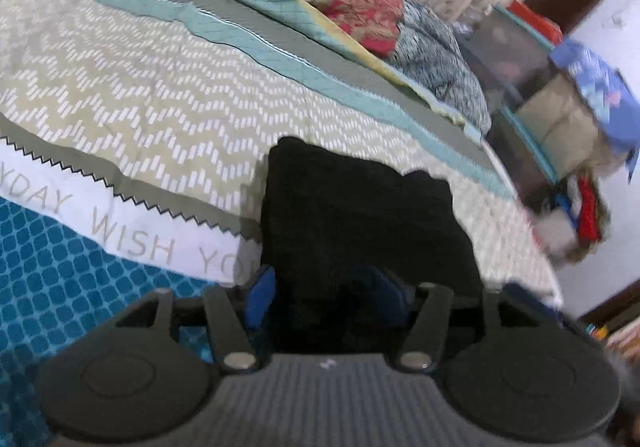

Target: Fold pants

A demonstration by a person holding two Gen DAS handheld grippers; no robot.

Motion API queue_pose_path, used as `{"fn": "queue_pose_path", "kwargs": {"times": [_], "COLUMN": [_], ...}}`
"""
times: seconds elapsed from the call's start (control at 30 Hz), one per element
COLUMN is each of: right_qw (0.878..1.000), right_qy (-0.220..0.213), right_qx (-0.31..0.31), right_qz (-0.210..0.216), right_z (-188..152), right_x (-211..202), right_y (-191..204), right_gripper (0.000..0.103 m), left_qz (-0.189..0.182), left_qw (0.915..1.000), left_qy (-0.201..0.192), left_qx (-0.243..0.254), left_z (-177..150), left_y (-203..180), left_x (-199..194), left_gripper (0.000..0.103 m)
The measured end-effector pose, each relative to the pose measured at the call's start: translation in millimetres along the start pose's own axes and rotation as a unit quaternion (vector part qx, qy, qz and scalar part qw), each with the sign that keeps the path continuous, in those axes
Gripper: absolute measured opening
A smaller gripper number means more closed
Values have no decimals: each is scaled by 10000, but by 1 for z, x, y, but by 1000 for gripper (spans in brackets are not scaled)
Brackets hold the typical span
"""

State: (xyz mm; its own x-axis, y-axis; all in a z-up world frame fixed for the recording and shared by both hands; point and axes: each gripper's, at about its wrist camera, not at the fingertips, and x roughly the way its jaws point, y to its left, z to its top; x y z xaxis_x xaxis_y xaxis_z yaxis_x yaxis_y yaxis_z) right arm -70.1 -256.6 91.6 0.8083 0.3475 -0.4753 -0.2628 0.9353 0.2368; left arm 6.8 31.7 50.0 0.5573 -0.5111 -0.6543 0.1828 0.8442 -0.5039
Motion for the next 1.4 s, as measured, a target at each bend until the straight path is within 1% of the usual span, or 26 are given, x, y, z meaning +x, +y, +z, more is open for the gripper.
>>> {"fn": "queue_pose_path", "kwargs": {"times": [0.03, 0.07, 0.1, 0.13, 0.17, 0.23, 0.33, 0.43, 0.53, 0.67, 0.77, 0.83, 0.9, 0.93, 1.0, 1.1, 1.4], "right_qw": [9996, 9982, 9960, 9932, 9923, 9896, 9906, 9893, 9814, 9709, 9686, 9674, 9632, 9638, 9693, 9729, 9755], "right_qy": [173, 440, 690, 921, 902, 873, 656, 442, 306, 298, 361, 497, 666, 636, 619, 621, 563], "right_qx": [140, 223, 233, 337, 623, 1028, 1106, 1313, 1832, 2313, 2387, 2402, 2511, 2488, 2246, 2062, 1959], "right_qz": [-153, -350, -521, -620, -579, -495, -464, -462, -484, -548, -596, -635, -692, -716, -790, -847, -832], "right_z": [-1, -9, -19, -29, -34, -31, -26, -28, -33, -40, -45, -50, -60, -64, -63, -63, -67], "right_x": [9, 17, 26, 35, 34, 28, 19, 7, 3, -3, -7, -5, 0, -1, -1, 1, 1], "right_y": [-9, -19, -27, -36, -43, -50, -49, -58, -77, -94, -94, -94, -93, -91, -84, -78, -75], "right_gripper": [41, 41, 39, 40, 42, 42, 42, 44, 44, 45, 45, 45, 45, 46, 47, 51, 56], "left_qz": [150, 352, 494, 441, 318, 266, 293, 199, 147, 284, 408, 495, 587, 649, 798, 927, 1036], "left_qw": [9998, 9989, 9977, 9975, 9979, 9979, 9985, 9989, 9992, 9989, 9985, 9981, 9975, 9971, 9958, 9942, 9932], "left_qy": [65, 213, 392, 521, 562, 554, 464, 424, 367, 341, 323, 336, 343, 341, 313, 301, 387], "left_qx": [136, 245, 258, 165, -34, -204, -77, -95, -17, 138, 140, 127, 174, 218, 333, 450, 372], "left_z": [-5, -10, -13, -17, -20, -20, -18, -20, -24, -33, -36, -38, -40, -41, -43, -46, -49], "left_y": [-3, -6, -5, -2, 1, 5, 2, 0, -5, -11, -12, -10, -11, -12, -14, -16, -11], "left_x": [2, 8, 17, 22, 24, 21, 12, 4, -1, -6, -10, -11, -13, -14, -15, -16, -14], "left_gripper": [55, 55, 57, 58, 58, 58, 58, 60, 64, 64, 64, 65, 66, 67, 75, 76, 80]}}
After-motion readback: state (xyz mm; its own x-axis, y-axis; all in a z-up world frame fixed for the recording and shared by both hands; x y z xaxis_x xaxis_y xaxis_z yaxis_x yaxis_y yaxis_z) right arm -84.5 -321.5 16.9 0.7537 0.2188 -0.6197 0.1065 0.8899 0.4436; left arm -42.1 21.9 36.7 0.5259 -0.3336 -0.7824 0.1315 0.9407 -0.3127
